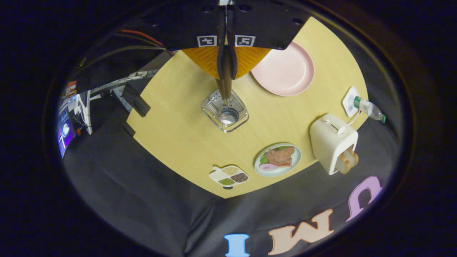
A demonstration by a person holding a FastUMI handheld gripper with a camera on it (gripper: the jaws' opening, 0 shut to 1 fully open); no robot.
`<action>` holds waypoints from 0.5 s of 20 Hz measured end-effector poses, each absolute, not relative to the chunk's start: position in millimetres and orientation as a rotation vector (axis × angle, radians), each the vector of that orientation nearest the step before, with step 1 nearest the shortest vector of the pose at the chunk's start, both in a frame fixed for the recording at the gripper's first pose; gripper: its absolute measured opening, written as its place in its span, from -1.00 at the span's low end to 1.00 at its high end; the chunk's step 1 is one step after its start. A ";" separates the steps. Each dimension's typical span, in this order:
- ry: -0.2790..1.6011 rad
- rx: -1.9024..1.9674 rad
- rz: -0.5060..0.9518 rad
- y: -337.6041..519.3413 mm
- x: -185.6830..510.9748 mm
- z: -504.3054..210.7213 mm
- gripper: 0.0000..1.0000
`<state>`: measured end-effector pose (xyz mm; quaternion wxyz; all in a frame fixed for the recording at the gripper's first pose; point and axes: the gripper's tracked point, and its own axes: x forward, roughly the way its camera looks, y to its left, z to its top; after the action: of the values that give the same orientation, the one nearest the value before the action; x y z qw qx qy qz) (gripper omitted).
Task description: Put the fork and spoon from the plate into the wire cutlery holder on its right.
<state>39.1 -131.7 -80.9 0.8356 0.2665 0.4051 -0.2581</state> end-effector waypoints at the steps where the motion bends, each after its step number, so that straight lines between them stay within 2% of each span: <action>1: 0.880 0.571 -0.542 -132.8 39.7 -83.2 -0.91; 10: 1.018 0.572 -0.497 -137.8 40.2 -88.2 -0.85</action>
<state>40.2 -137.8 -88.2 0.8054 0.2671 0.4755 -0.2320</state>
